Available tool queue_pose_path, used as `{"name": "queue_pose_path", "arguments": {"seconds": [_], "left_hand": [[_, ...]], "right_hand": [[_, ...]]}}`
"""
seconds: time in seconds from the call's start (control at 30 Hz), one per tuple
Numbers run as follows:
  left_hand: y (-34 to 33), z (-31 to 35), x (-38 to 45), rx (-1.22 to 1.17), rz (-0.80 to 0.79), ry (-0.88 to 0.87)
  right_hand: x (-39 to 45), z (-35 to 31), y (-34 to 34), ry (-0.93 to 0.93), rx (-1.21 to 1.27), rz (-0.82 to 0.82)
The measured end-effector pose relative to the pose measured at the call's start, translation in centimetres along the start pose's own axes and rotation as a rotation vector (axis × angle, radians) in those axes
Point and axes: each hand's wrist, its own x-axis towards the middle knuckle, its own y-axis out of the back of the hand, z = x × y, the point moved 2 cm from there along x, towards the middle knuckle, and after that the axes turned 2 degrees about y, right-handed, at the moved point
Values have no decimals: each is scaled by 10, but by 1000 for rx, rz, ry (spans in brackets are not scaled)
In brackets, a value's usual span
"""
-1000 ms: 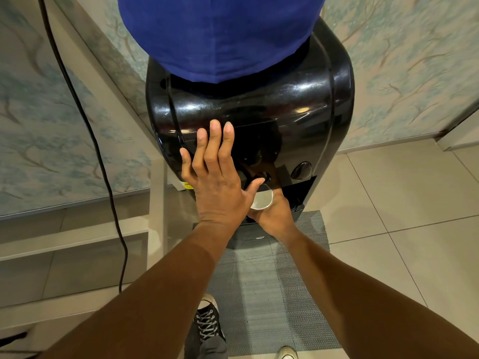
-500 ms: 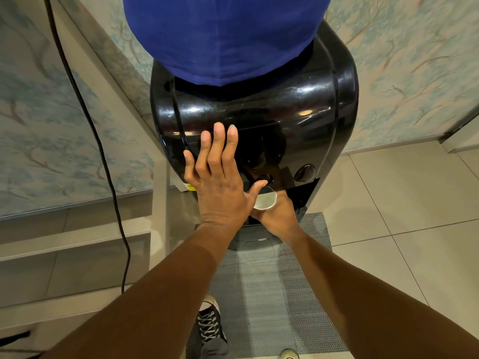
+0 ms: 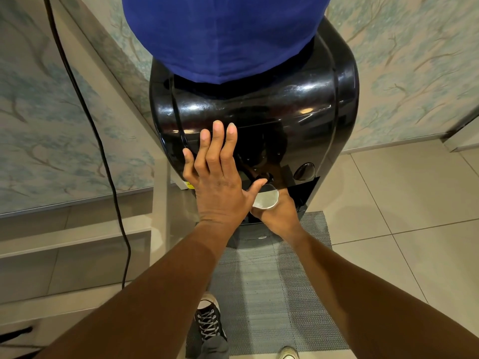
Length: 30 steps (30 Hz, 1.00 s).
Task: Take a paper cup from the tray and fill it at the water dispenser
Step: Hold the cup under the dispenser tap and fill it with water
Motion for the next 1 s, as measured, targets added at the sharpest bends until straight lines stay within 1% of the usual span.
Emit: {"name": "queue_pose_path", "arguments": {"seconds": [0.43, 1.0], "left_hand": [[4, 2, 1, 3, 3, 5], [3, 1, 1, -7, -8, 1]], "right_hand": [[-5, -5, 5, 30, 5, -4], [-5, -7, 5, 9, 13, -15]]}}
